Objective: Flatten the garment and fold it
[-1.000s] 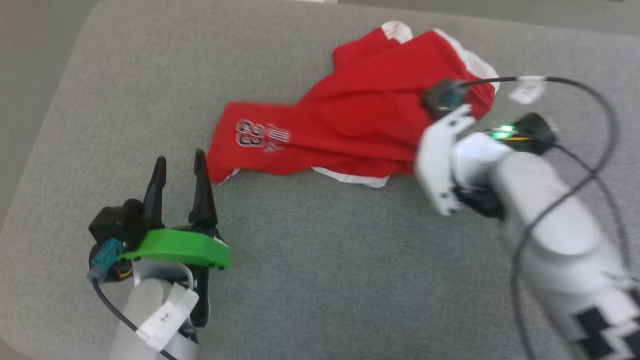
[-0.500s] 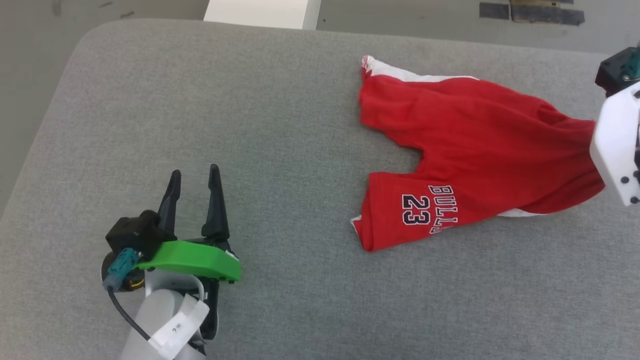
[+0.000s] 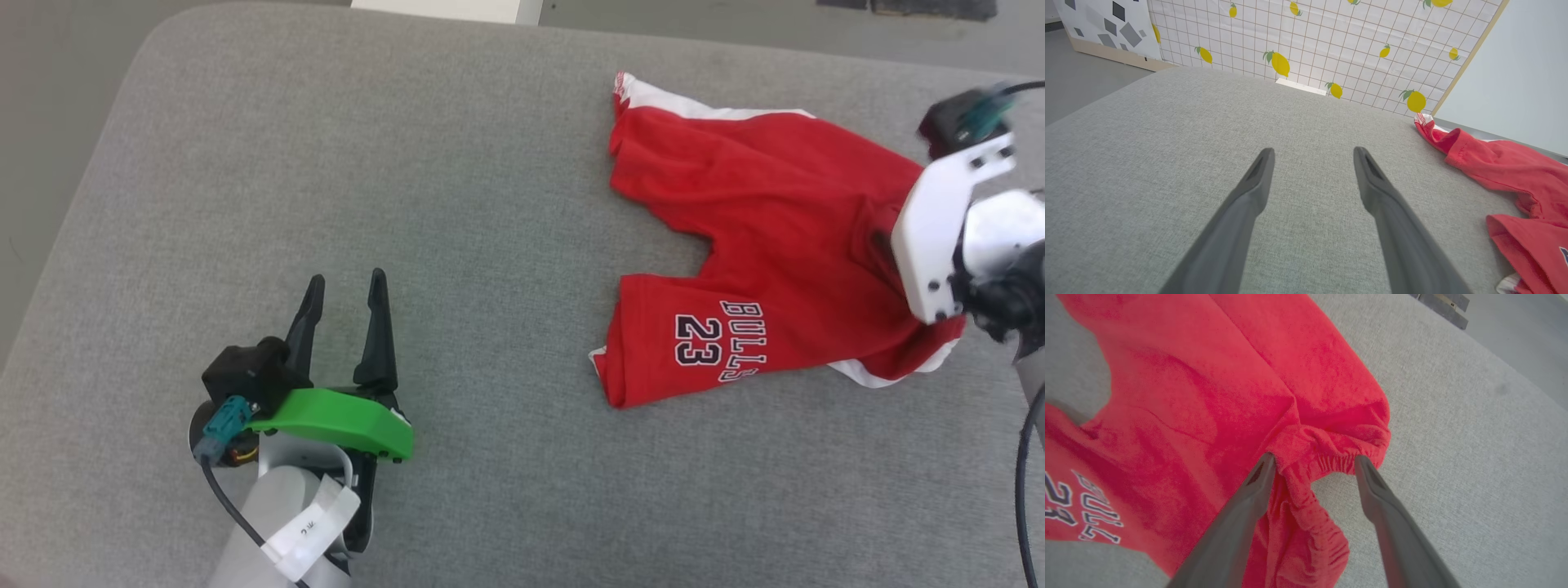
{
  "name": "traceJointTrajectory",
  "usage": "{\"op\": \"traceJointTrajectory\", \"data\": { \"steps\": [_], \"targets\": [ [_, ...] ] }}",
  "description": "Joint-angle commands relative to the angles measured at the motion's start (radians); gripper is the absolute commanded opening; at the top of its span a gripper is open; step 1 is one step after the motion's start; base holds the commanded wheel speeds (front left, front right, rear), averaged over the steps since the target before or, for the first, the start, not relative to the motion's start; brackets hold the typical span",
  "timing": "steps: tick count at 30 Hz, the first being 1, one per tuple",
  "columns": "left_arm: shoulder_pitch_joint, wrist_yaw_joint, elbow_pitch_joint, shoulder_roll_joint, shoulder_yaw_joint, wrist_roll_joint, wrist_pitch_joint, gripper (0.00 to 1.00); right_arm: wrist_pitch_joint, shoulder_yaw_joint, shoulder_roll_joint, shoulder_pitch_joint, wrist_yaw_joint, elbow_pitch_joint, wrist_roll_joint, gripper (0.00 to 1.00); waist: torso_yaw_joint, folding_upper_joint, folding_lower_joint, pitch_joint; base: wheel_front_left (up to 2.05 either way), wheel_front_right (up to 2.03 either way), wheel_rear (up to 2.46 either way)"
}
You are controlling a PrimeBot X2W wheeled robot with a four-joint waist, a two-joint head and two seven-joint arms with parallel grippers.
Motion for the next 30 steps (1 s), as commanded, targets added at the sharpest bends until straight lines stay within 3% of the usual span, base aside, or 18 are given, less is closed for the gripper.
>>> {"op": "traceJointTrajectory", "data": {
  "steps": [1,6,15,22,26,30],
  "targets": [
    [-0.009,-0.006,0.006,0.002,-0.002,-0.003,-0.002,1.00,-0.040,-0.026,0.016,0.009,-0.001,-0.012,0.014,1.00,-0.016,0.0000,0.0000,-0.021,0.00,0.00,0.00],
    [0.003,-0.003,0.014,0.011,-0.004,-0.005,0.003,1.00,-0.218,-0.147,0.057,0.075,-0.001,-0.100,0.046,1.00,-0.056,0.0000,0.0000,-0.068,0.00,0.00,0.00],
    [0.035,0.004,0.004,0.022,-0.019,-0.007,0.036,1.00,-0.575,-0.411,0.251,0.349,-0.001,-0.314,-0.001,1.00,-0.129,0.0000,0.0000,-0.145,0.00,0.00,0.00],
    [0.052,0.004,-0.009,0.023,-0.035,-0.027,0.090,1.00,-0.692,-0.508,0.368,0.534,-0.001,-0.397,0.005,1.00,-0.183,0.0000,0.0000,-0.159,0.00,0.00,0.00],
    [-0.008,-0.016,0.010,0.017,-0.083,-0.048,0.214,1.00,-0.706,-0.521,0.383,0.582,-0.001,-0.409,0.008,1.00,-0.205,0.0000,0.0000,-0.151,0.00,0.00,0.00],
    [-0.161,-0.005,0.067,0.006,-0.145,-0.083,0.459,1.00,-0.711,-0.523,0.388,0.597,-0.001,-0.418,0.012,1.00,-0.224,0.0000,0.0000,-0.131,0.00,0.00,0.00]
  ]
}}
